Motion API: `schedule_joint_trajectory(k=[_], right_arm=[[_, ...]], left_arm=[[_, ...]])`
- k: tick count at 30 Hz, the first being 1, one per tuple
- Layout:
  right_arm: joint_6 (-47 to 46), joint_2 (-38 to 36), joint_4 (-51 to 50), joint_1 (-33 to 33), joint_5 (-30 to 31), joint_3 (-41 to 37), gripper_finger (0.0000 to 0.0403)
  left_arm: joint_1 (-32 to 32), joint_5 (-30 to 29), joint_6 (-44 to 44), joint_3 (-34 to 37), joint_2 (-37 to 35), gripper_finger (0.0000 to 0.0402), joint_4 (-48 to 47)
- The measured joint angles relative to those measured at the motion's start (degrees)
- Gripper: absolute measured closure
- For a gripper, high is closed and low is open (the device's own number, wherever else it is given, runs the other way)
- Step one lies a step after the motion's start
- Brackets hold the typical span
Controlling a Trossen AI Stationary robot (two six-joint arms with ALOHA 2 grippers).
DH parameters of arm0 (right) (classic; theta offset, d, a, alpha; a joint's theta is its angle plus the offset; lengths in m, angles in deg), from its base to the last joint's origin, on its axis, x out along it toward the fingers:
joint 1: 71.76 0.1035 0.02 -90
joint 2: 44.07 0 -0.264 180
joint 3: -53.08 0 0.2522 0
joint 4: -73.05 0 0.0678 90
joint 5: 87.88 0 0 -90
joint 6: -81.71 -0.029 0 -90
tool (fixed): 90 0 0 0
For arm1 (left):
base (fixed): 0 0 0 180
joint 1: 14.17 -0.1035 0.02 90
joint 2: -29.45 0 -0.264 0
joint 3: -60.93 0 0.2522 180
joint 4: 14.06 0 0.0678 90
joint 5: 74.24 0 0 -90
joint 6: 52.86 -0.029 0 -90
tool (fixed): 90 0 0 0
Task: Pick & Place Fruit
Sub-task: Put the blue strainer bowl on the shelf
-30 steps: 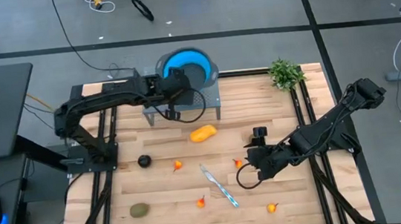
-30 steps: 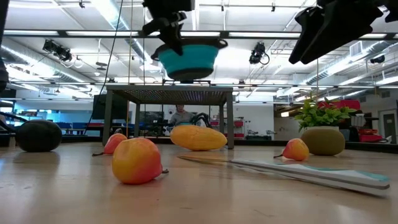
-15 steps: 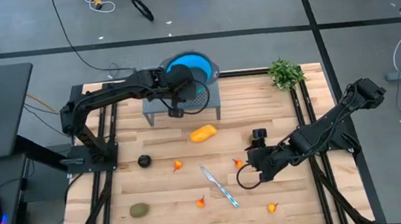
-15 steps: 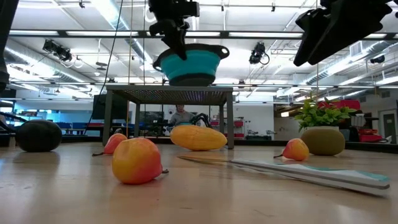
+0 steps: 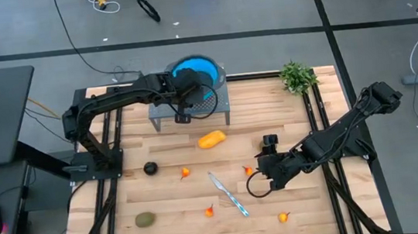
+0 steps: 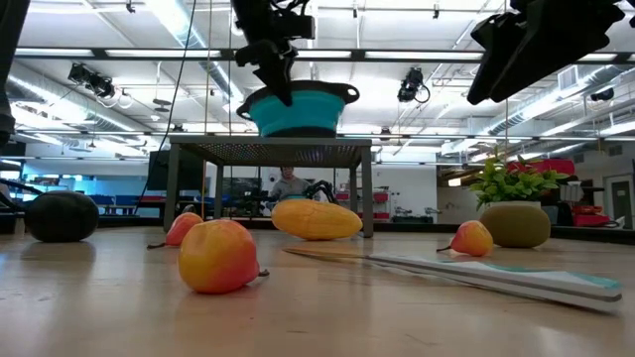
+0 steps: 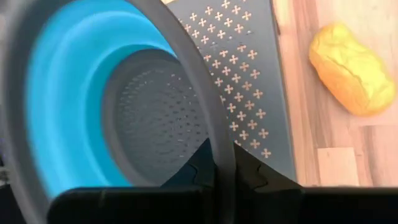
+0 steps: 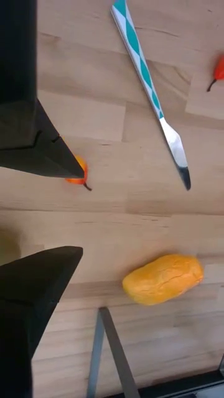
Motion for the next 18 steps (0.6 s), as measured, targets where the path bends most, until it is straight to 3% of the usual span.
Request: schedule_joint_trajectory(k=[4, 12, 18], right_arm=[[0.01, 0.0, 0.0, 0.0, 0.0, 0.0, 0.0203], [0.0, 0.0, 0.0, 0.0, 0.02, 0.0, 0.0203], [0.04, 0.0, 0.0, 0.0, 0.0, 0.0, 0.0203]], left_arm=[[0.01, -0.07, 0.06, 0.19, 0.01, 0.0379, 0.07], [0.52, -0.33, 2.62, 0.19, 0.01, 0.029, 0.36], [1.45, -0.37, 2.63, 0.19, 0.01, 0.0258, 0.34]])
